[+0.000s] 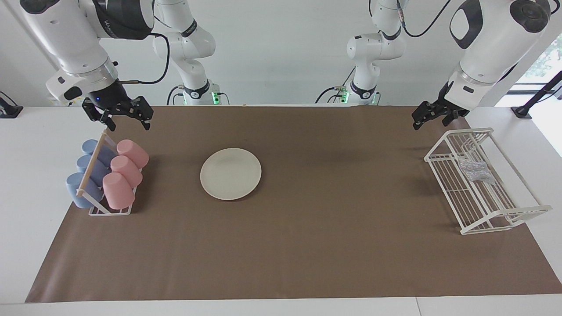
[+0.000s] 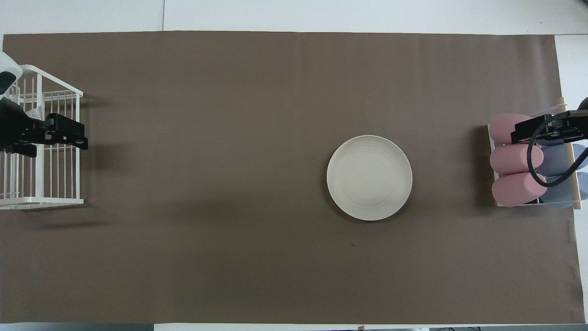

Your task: Wipe plate with sponge

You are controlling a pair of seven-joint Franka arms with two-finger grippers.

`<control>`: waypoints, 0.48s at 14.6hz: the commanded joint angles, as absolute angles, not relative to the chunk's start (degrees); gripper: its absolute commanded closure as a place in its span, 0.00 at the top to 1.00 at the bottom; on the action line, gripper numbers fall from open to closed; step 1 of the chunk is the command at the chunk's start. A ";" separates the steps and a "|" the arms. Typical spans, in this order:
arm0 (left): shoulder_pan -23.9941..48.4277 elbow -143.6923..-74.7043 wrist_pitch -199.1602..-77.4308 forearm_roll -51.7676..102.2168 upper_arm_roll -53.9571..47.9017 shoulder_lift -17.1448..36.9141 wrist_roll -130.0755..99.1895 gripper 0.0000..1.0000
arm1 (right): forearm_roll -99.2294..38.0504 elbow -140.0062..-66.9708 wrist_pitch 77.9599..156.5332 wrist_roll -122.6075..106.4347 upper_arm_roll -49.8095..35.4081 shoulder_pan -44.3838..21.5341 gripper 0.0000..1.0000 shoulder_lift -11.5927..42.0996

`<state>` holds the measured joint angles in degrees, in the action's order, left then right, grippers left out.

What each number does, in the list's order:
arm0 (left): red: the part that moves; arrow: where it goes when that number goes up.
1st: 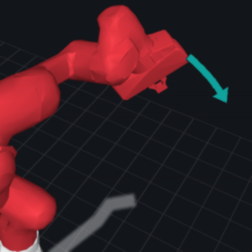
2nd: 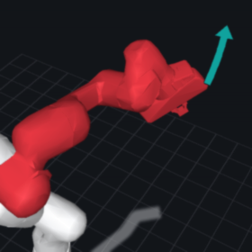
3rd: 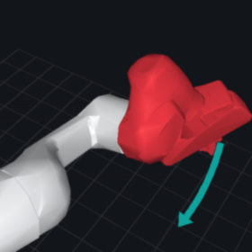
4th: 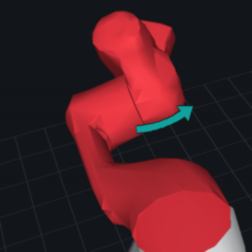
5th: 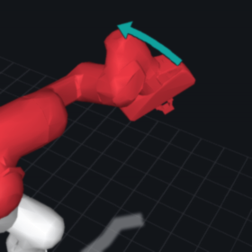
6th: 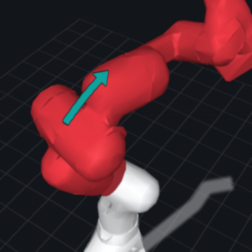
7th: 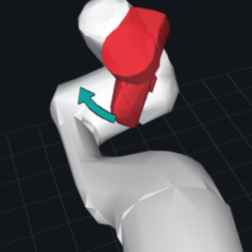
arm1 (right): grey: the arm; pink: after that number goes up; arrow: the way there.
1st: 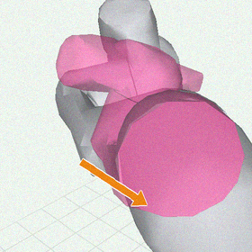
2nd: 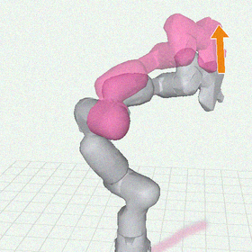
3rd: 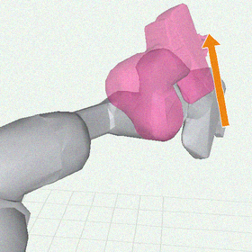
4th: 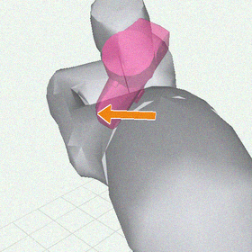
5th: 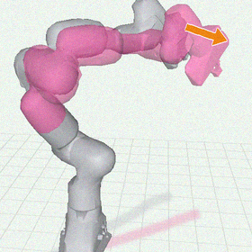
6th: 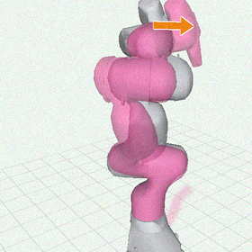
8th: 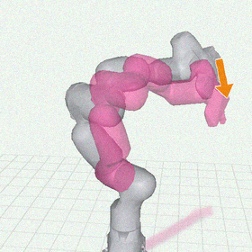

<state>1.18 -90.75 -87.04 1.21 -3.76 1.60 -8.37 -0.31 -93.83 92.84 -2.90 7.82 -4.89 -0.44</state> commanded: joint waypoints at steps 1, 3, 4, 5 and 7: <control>1.49 -92.55 -86.93 1.67 -3.34 -0.70 -7.56 1.00 | -0.09 -94.48 92.64 -1.85 7.47 -4.75 1.00 -1.14; 1.49 -92.72 -85.88 1.67 -3.43 -2.71 -7.65 1.00 | -0.09 -94.48 92.64 -1.85 7.47 -4.75 1.00 -1.14; 1.49 -92.81 -85.70 1.67 -3.51 -2.99 -7.91 1.00 | -0.09 -94.48 92.64 -1.85 7.47 -4.75 1.00 -1.14; 1.49 -93.07 -85.87 1.67 -3.60 -3.08 -8.00 1.00 | -0.09 -94.48 92.64 -1.85 7.47 -4.75 1.00 -1.14; 1.32 -93.08 -85.87 1.67 -3.60 -3.08 -8.00 1.00 | -0.09 -94.48 92.64 -1.85 7.47 -4.75 1.00 -1.14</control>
<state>1.18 -91.21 -86.11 1.21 -3.85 -1.60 -8.36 -0.31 -93.83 92.84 -2.90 7.82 -4.89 -0.44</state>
